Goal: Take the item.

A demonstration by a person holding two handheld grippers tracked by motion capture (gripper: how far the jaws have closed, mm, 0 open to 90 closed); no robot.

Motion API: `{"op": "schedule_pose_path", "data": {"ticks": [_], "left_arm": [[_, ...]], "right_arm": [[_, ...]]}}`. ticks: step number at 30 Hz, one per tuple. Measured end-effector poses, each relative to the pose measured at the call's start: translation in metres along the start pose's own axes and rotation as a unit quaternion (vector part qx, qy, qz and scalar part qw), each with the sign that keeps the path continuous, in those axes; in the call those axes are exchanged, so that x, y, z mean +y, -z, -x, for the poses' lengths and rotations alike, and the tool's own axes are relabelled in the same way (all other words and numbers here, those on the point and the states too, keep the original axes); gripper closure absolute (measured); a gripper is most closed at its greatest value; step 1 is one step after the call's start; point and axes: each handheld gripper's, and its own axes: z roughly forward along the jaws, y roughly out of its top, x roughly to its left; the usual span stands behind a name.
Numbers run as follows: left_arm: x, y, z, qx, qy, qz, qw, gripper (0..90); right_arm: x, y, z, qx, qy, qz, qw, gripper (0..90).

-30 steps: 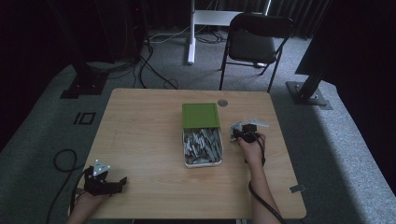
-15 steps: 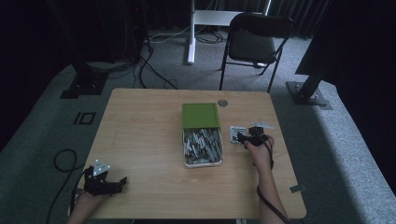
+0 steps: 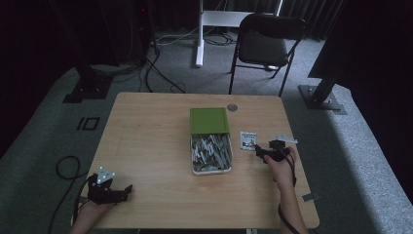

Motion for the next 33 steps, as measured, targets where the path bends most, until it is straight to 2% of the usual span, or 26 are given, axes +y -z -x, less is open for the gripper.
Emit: {"op": "schedule_pose_path", "data": {"ticks": [7,18,26,33], "left_arm": [[0.000,0.000,0.000,0.000,0.000,0.000,1.0000,1.3],[0.000,0.000,0.000,0.000,0.000,0.000,1.0000,1.3],[0.000,0.000,0.000,0.000,-0.001,0.000,1.0000,1.3],[0.000,0.000,0.000,0.000,-0.001,0.000,1.0000,1.3]], "right_arm": [[-0.015,0.014,0.008,-0.005,-0.002,0.000,1.0000,18.6],[-0.034,0.040,0.012,-0.014,0.023,0.001,0.9996,17.4],[-0.048,0.056,0.011,-0.014,0.020,0.006,0.9997,17.4],[-0.061,0.065,0.014,-0.025,0.012,0.003,0.9996,17.3]]}}
